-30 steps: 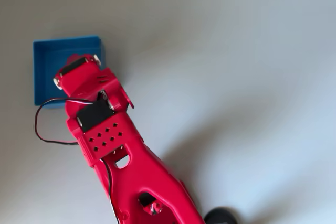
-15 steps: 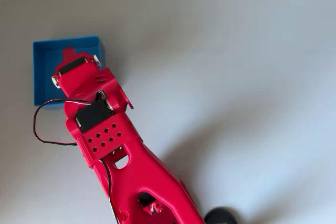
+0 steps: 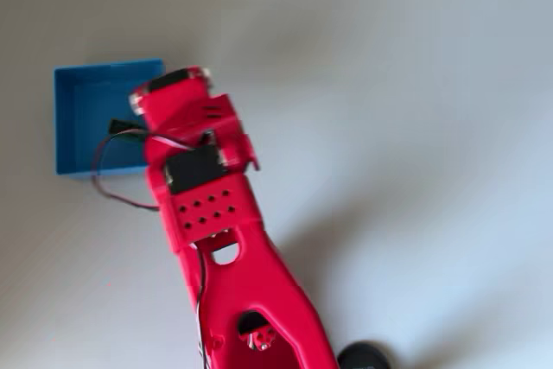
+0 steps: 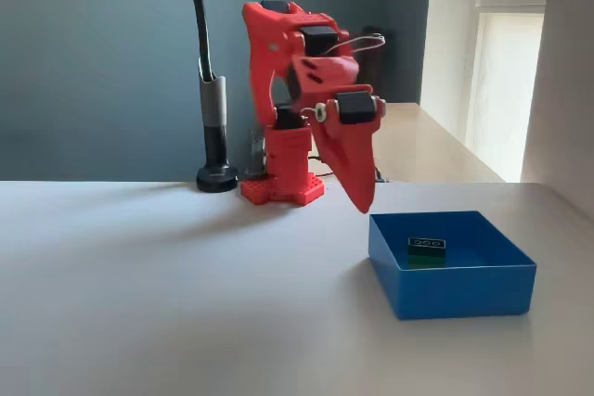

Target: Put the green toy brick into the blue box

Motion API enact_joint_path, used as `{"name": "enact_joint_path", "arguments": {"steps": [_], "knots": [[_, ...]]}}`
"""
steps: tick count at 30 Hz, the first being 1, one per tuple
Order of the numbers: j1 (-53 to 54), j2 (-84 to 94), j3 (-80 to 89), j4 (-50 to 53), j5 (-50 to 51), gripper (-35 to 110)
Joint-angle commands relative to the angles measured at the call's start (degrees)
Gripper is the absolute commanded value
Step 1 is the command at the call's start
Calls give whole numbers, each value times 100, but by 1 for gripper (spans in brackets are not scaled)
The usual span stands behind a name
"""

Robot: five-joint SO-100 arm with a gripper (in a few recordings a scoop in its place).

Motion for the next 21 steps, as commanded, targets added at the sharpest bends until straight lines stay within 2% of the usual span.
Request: {"name": "enact_joint_path", "arguments": {"steps": [1, 10, 21], "knots": [[765, 97, -360, -9, -176, 0], [1925, 176, 404, -9, -738, 0], [2127, 369, 1635, 18, -554, 0]]}}
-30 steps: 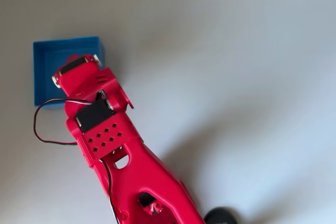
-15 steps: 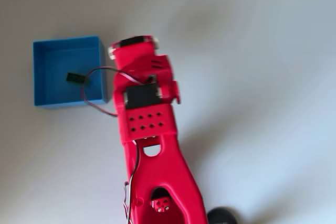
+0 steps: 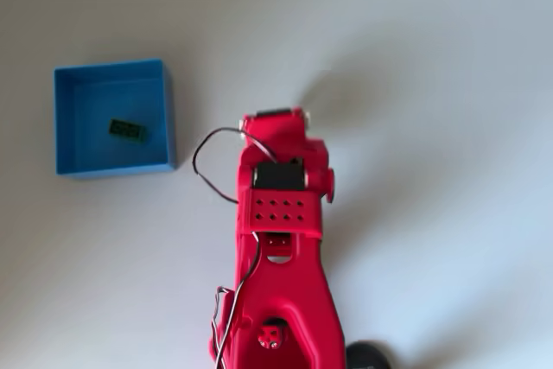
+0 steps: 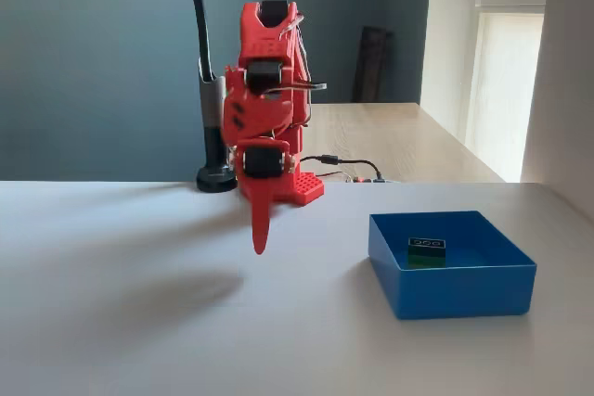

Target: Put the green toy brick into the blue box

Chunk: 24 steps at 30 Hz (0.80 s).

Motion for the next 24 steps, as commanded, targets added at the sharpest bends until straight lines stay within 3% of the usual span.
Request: {"name": "enact_joint_path", "arguments": {"steps": [1, 8, 24], "knots": [[141, 466, 141, 18, 44, 0], [114, 1898, 984, 88, 26, 0], [246, 4632, 1925, 1556, 308, 0]]}}
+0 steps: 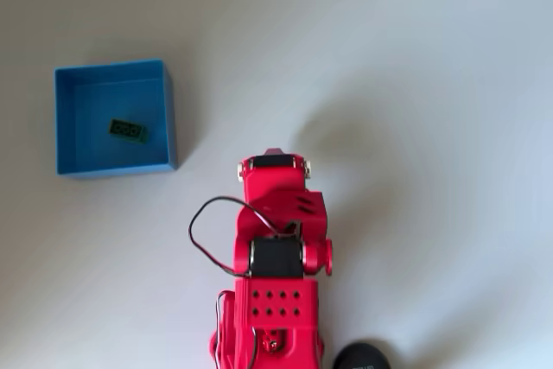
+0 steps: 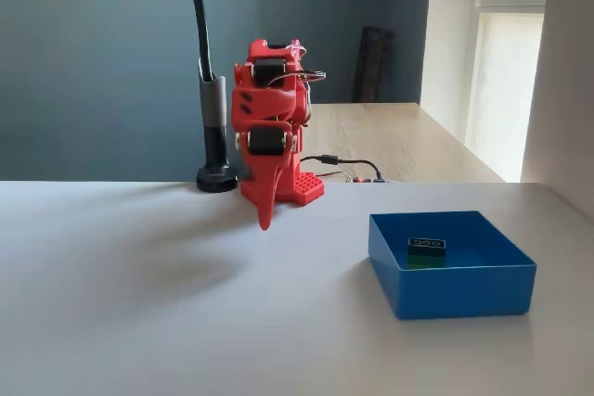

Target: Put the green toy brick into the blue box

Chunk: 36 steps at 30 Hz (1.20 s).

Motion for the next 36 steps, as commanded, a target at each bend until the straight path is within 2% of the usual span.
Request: {"name": "enact_joint_path", "arguments": {"steps": [1, 12, 36], "knots": [[193, 677, 149, 237, -53, 0], [229, 1863, 677, 905, 53, 0], [220, 2320, 1371, 914, 53, 0]]}}
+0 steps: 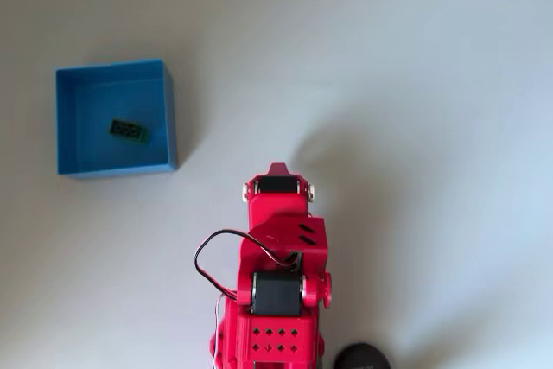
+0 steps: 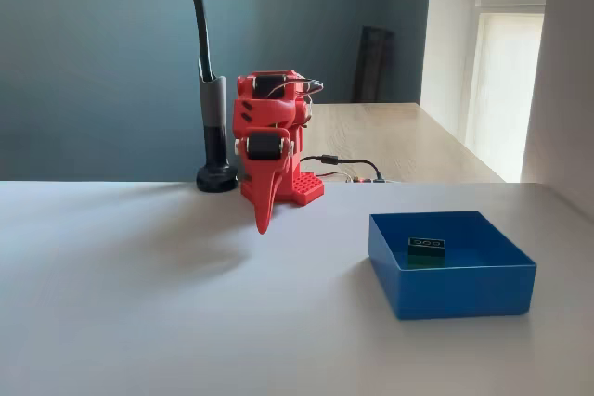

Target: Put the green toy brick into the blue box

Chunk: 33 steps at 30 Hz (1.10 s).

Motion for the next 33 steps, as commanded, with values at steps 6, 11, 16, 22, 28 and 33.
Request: {"name": "enact_joint_path", "arguments": {"steps": [6, 11, 16, 22, 28, 33], "knots": [[53, 88, 158, 18, 26, 0], [62, 97, 158, 18, 35, 0], [70, 97, 158, 18, 53, 0], [70, 97, 158, 18, 53, 0], [70, 97, 158, 18, 53, 0], [70, 97, 158, 18, 53, 0]]}}
